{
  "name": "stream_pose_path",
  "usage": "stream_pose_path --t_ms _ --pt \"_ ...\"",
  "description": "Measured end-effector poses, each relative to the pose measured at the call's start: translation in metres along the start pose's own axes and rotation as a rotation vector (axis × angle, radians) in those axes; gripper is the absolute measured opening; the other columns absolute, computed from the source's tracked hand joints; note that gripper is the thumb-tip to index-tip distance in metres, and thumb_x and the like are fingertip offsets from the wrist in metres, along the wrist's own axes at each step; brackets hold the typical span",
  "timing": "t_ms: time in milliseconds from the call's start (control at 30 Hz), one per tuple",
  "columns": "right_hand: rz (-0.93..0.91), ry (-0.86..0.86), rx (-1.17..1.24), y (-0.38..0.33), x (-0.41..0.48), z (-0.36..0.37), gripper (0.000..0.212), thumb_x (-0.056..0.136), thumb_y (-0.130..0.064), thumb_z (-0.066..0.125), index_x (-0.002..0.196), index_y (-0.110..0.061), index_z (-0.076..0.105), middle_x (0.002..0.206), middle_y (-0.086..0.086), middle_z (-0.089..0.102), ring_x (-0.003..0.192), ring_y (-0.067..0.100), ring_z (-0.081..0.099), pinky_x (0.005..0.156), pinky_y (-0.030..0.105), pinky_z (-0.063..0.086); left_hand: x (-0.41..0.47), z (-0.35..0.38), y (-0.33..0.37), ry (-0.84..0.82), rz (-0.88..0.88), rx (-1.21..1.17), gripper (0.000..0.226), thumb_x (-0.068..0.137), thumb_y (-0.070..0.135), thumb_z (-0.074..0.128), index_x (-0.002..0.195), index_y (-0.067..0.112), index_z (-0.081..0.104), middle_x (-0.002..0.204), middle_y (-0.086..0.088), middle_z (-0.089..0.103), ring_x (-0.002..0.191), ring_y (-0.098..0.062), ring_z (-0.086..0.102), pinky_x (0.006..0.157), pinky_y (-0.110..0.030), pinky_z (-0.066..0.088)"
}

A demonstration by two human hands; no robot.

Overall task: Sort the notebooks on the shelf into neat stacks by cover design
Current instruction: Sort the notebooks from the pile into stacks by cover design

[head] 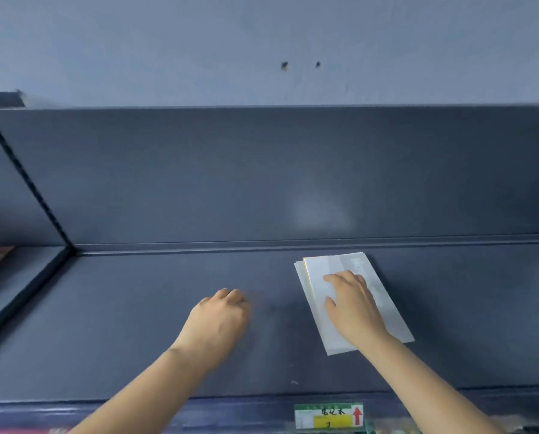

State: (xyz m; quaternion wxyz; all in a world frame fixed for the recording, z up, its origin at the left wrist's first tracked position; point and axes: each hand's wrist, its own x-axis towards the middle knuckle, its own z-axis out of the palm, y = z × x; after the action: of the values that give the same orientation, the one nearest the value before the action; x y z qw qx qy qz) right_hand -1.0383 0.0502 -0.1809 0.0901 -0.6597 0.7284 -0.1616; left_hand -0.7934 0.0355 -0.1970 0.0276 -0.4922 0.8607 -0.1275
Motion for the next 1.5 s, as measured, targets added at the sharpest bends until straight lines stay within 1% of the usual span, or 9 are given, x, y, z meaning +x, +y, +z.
stream_pose_path --t_ms 200,300,367,500,567,667,1000,1167,1500 --pt "-0.262 -0.051 -0.005 -0.092 0.007 0.020 0.046 0.098 -0.019 0.041 0.144 -0.019 0.036 0.141 -0.004 0.042 0.132 0.018 0.033 0.106 0.027 0.032 -0.089 -0.012 -0.088 0.164 -0.179 -0.034 0.004 0.063 0.029 0.071 0.065 0.029 0.067 0.073 0.013 0.062 0.059 -0.014 0.060 0.046 -0.024 0.048" --pt "-0.393 -0.057 0.033 -0.161 0.005 0.034 0.046 0.098 -0.020 0.041 0.143 -0.020 0.037 0.140 -0.007 0.042 0.128 0.016 0.035 0.100 0.025 0.035 -0.148 -0.017 -0.138 0.198 -0.301 -0.013 0.027 0.074 0.037 0.044 0.067 0.029 0.069 0.073 0.012 0.064 0.062 -0.016 0.064 0.049 -0.027 0.051" --pt "-0.471 -0.069 0.062 -0.209 0.000 0.044 0.045 0.098 -0.020 0.041 0.143 -0.022 0.036 0.140 -0.009 0.041 0.129 0.014 0.033 0.099 0.023 0.035 -0.187 -0.023 -0.175 0.230 -0.374 0.041 0.033 0.075 0.039 0.040 0.071 0.028 0.071 0.075 0.011 0.065 0.065 -0.017 0.066 0.052 -0.027 0.053" --pt "-0.619 -0.073 0.104 -0.309 -0.020 0.064 0.045 0.098 -0.021 0.043 0.143 -0.020 0.036 0.140 -0.008 0.041 0.130 0.014 0.033 0.103 0.022 0.030 -0.266 -0.042 -0.250 0.246 -0.540 0.088 0.030 0.077 0.038 0.048 0.082 0.025 0.075 0.081 0.008 0.070 0.071 -0.019 0.068 0.057 -0.029 0.056" --pt "-0.659 -0.074 0.123 -0.358 -0.032 0.074 0.045 0.098 -0.022 0.043 0.143 -0.020 0.037 0.139 -0.007 0.042 0.128 0.014 0.034 0.103 0.022 0.030 -0.302 -0.050 -0.283 0.258 -0.600 0.089 0.016 0.077 0.032 0.068 0.087 0.024 0.076 0.083 0.007 0.071 0.072 -0.020 0.069 0.059 -0.031 0.057" --pt "-0.711 -0.081 0.150 -0.430 -0.050 0.089 0.044 0.098 -0.023 0.044 0.142 -0.019 0.038 0.138 -0.006 0.043 0.128 0.014 0.035 0.102 0.025 0.033 -0.350 -0.053 -0.330 0.247 -0.634 0.102 0.028 0.064 0.025 0.087 0.089 0.019 0.075 0.085 0.002 0.072 0.073 -0.024 0.069 0.059 -0.036 0.059" --pt "-0.826 -0.081 0.168 -0.599 -0.086 0.119 0.043 0.099 -0.026 0.042 0.141 -0.018 0.039 0.141 -0.002 0.043 0.130 0.017 0.035 0.107 0.029 0.030 -0.450 -0.043 -0.438 0.244 -0.707 0.089 0.034 0.057 0.018 0.090 0.089 0.017 0.077 0.083 0.001 0.073 0.069 -0.024 0.070 0.053 -0.034 0.057" --pt "-0.873 -0.036 0.108 -0.647 -0.075 0.113 0.044 0.100 -0.030 0.039 0.143 -0.020 0.037 0.140 -0.003 0.043 0.128 0.017 0.036 0.101 0.030 0.032 -0.463 -0.046 -0.489 0.285 -0.833 0.006 0.034 0.085 0.030 0.070 0.118 0.022 0.069 0.109 0.001 0.070 0.101 -0.026 0.064 0.076 -0.039 0.055" --pt "-1.003 0.066 0.203 -0.749 0.001 0.094 0.044 0.098 -0.027 0.044 0.141 -0.017 0.042 0.141 0.000 0.046 0.129 0.019 0.039 0.102 0.033 0.036 -0.444 -0.050 -0.563 0.332 -0.929 -0.018 0.041 0.095 0.042 0.050 0.134 0.031 0.053 0.130 0.010 0.058 0.122 -0.014 0.050 0.089 -0.031 0.048"
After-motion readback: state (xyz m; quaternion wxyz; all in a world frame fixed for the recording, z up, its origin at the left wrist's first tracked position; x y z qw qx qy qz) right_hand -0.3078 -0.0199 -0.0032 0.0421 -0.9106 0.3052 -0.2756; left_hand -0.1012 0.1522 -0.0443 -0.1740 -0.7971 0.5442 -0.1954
